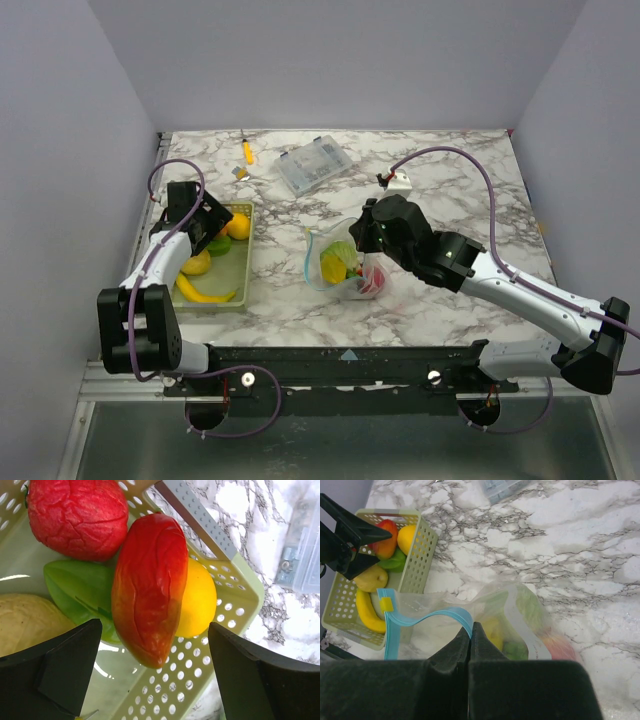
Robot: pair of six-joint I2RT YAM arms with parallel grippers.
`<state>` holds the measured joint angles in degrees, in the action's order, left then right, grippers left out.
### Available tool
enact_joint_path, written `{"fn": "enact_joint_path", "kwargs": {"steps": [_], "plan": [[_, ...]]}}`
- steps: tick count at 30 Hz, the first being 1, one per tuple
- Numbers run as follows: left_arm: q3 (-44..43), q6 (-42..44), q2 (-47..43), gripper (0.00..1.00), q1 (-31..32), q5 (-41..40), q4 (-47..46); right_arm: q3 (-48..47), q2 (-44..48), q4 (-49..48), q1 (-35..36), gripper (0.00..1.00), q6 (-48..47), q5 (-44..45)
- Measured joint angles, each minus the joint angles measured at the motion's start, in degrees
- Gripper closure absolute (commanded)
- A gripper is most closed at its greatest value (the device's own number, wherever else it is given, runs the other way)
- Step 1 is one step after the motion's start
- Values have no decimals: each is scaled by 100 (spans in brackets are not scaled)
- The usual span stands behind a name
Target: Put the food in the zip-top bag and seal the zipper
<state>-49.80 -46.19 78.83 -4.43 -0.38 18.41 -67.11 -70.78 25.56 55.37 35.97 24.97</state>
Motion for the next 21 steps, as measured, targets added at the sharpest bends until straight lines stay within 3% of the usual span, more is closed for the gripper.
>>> {"fn": "enact_joint_path", "kwargs": {"steps": [6,10,15,19,21], "plan": [[0,59,251,35,-101,149,-278,0,0,2,0,99,-2,0],[0,68,251,61,-160,153,-490,0,0,2,0,99,-2,0],[68,87,238,66,-162,157,-573,0,2,2,0,99,-2,0],[101,83,236,86,-164,199,-592,0,26,9,0,99,-2,0],[101,81,236,88,-164,216,-592,0,33,15,0,99,-2,0]]}}
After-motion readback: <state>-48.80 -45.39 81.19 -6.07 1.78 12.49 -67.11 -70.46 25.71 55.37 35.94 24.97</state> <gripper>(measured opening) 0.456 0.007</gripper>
